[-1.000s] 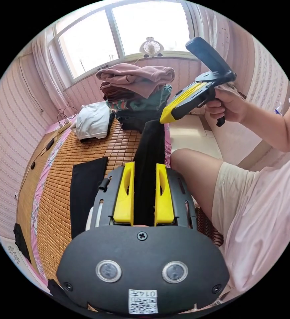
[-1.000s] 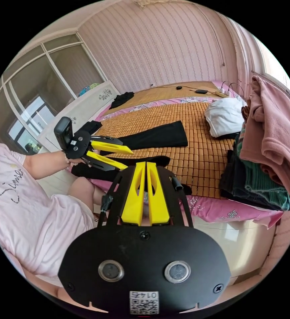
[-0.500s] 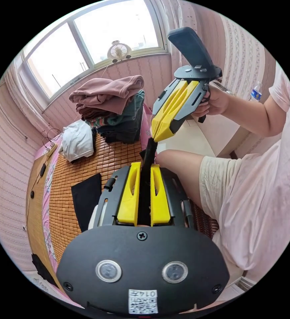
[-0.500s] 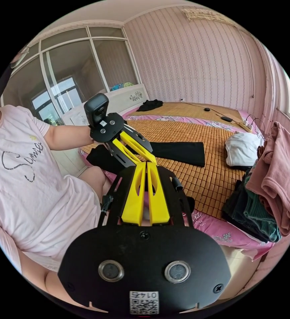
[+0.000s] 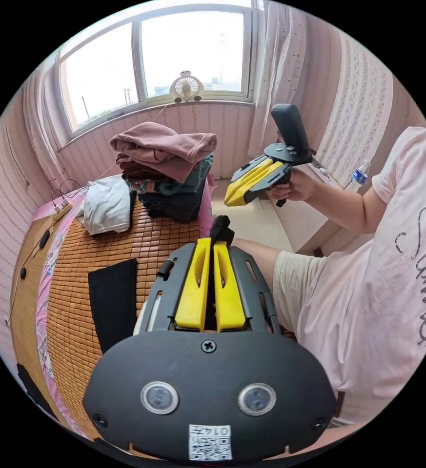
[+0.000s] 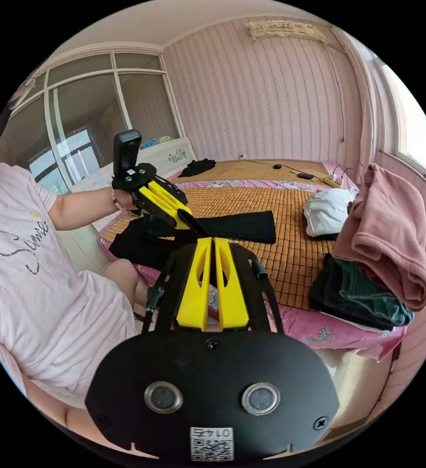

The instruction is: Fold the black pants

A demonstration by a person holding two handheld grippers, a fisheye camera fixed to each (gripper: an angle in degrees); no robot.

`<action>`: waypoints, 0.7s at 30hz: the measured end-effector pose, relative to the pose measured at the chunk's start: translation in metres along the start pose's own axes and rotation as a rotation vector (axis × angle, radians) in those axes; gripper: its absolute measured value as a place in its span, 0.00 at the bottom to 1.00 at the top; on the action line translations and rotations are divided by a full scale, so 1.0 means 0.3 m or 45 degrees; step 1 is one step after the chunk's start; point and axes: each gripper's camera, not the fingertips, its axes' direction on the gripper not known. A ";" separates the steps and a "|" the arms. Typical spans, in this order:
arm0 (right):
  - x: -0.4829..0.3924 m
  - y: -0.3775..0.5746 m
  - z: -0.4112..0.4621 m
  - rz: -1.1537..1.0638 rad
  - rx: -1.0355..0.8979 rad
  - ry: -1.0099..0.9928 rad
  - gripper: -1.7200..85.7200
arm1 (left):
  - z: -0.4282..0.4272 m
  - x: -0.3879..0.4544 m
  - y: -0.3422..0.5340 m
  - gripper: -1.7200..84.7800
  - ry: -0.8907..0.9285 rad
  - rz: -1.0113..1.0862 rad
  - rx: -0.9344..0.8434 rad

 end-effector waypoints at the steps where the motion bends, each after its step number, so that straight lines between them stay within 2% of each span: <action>1: 0.069 0.037 0.008 0.100 -0.017 0.004 0.09 | -0.016 -0.009 0.008 0.01 -0.007 -0.012 0.012; 5: 0.261 0.152 0.066 0.351 0.008 -0.185 0.19 | -0.115 -0.064 0.044 0.01 -0.046 -0.076 0.059; 10: 0.394 0.183 0.164 0.484 0.096 -0.253 0.22 | -0.188 -0.101 0.066 0.01 -0.032 -0.082 0.093; 15: 0.479 0.128 0.248 0.500 0.213 -0.396 0.18 | -0.219 -0.124 0.097 0.01 -0.035 -0.089 0.083; 17: 0.517 0.106 0.284 0.498 0.219 -0.440 0.13 | -0.224 -0.133 0.110 0.01 -0.051 -0.096 0.078; 19: 0.554 0.110 0.285 0.502 0.276 -0.531 0.06 | -0.231 -0.150 0.125 0.01 -0.134 -0.127 0.063; 21: 0.583 0.128 0.262 0.524 0.350 -0.568 0.05 | -0.235 -0.189 0.141 0.01 -0.280 -0.181 0.067</action>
